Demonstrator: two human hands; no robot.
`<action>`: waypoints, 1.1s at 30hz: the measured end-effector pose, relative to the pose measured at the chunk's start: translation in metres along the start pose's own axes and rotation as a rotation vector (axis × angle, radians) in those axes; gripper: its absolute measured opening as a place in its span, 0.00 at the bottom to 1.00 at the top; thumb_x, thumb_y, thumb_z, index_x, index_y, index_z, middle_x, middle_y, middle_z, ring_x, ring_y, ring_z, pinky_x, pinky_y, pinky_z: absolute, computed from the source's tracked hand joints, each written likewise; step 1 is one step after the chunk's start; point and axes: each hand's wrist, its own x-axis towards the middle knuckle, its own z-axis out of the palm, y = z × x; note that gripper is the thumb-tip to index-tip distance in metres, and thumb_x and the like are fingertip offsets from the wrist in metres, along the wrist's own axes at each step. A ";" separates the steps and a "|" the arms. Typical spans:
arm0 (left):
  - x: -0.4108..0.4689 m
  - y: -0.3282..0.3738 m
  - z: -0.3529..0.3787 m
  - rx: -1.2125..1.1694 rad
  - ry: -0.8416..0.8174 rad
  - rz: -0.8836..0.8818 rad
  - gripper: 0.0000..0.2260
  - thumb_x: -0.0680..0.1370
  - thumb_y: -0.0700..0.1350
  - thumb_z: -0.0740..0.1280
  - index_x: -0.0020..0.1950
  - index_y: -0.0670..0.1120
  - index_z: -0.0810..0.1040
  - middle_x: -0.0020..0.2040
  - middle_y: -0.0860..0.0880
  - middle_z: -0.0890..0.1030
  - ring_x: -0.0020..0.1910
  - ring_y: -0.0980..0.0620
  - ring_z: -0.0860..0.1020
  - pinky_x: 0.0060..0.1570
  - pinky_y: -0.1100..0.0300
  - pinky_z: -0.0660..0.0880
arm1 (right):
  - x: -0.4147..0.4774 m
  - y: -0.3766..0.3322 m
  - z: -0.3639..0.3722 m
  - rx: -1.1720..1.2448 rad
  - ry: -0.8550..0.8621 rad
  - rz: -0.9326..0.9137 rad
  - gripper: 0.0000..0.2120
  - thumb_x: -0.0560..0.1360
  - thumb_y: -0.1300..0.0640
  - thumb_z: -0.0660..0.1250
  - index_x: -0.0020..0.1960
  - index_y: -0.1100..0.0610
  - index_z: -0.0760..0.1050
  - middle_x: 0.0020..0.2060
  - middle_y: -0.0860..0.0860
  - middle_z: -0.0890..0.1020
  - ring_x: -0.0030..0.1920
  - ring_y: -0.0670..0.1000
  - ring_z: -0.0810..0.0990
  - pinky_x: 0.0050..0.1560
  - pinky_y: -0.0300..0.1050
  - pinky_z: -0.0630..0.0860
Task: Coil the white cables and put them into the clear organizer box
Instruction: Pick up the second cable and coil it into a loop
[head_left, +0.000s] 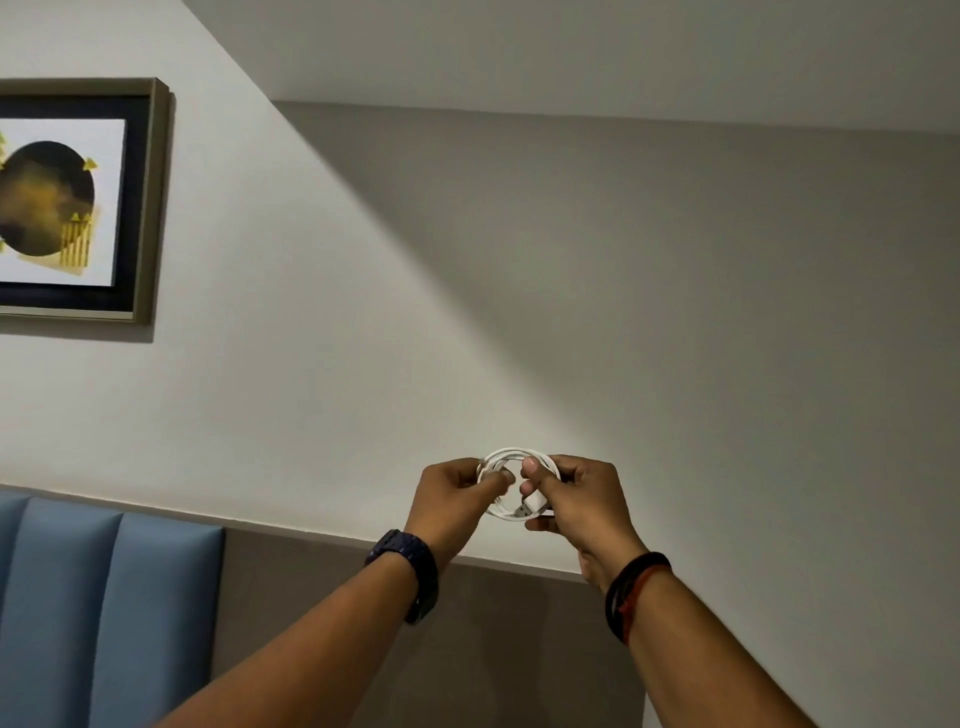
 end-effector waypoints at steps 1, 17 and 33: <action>0.001 -0.001 0.000 0.016 0.067 0.011 0.04 0.71 0.45 0.70 0.40 0.47 0.84 0.36 0.50 0.83 0.34 0.54 0.77 0.37 0.64 0.73 | 0.001 0.000 -0.001 0.002 0.011 0.000 0.05 0.75 0.58 0.69 0.45 0.58 0.83 0.33 0.53 0.84 0.34 0.51 0.81 0.29 0.41 0.79; 0.001 -0.010 -0.046 0.143 0.140 0.032 0.04 0.68 0.43 0.76 0.34 0.50 0.84 0.31 0.51 0.85 0.30 0.55 0.82 0.32 0.69 0.77 | 0.002 0.004 -0.041 0.077 0.030 0.041 0.07 0.74 0.61 0.70 0.37 0.60 0.83 0.30 0.57 0.82 0.30 0.53 0.79 0.27 0.41 0.77; -0.014 -0.016 -0.006 0.018 0.245 0.110 0.13 0.68 0.35 0.74 0.38 0.55 0.83 0.39 0.54 0.85 0.37 0.55 0.83 0.40 0.61 0.80 | -0.007 -0.007 0.001 0.299 -0.061 0.144 0.09 0.74 0.60 0.70 0.37 0.58 0.84 0.24 0.50 0.81 0.25 0.46 0.78 0.25 0.38 0.76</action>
